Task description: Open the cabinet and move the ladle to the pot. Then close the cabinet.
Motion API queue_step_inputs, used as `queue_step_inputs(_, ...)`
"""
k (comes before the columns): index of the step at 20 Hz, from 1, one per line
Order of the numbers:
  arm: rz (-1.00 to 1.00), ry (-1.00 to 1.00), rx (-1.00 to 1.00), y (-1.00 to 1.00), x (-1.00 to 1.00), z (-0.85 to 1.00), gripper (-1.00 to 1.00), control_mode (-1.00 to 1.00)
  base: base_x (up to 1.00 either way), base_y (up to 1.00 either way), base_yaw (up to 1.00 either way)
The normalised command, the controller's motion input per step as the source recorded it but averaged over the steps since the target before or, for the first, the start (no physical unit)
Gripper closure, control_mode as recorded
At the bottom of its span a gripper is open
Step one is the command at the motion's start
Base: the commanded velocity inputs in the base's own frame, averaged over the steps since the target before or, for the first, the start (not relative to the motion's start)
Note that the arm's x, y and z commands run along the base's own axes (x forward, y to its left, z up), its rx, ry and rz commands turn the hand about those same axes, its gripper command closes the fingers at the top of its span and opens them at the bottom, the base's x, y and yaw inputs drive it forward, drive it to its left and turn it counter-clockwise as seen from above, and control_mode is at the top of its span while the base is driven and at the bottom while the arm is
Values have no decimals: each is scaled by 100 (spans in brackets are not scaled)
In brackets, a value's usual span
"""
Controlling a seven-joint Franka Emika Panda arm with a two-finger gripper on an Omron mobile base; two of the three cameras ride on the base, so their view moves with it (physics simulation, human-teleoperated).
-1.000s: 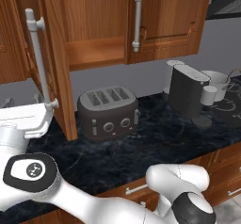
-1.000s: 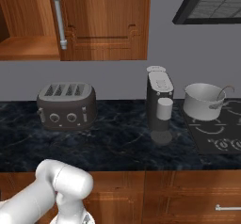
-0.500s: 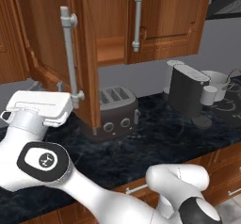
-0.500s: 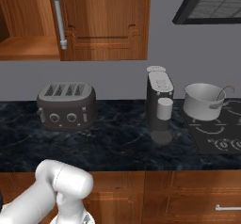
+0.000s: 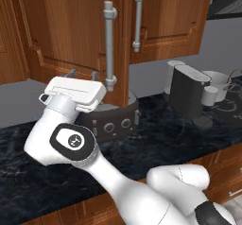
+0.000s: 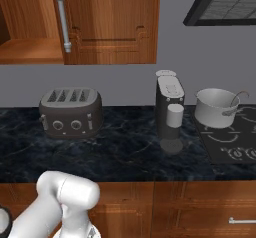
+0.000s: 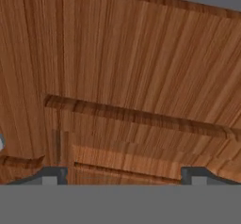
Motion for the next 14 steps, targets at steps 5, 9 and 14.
queue_step_inputs(5, 0, 5, 2, -80, 66, 13, -100, -100, 0, 0, 0)
queue_step_inputs(9, 10, 4, 7, -58, 75, 2, -100, -100, 0, 0, 0)
queue_step_inputs(14, 15, 9, 9, -35, 85, 2, -100, -100, 0, 0, 0)
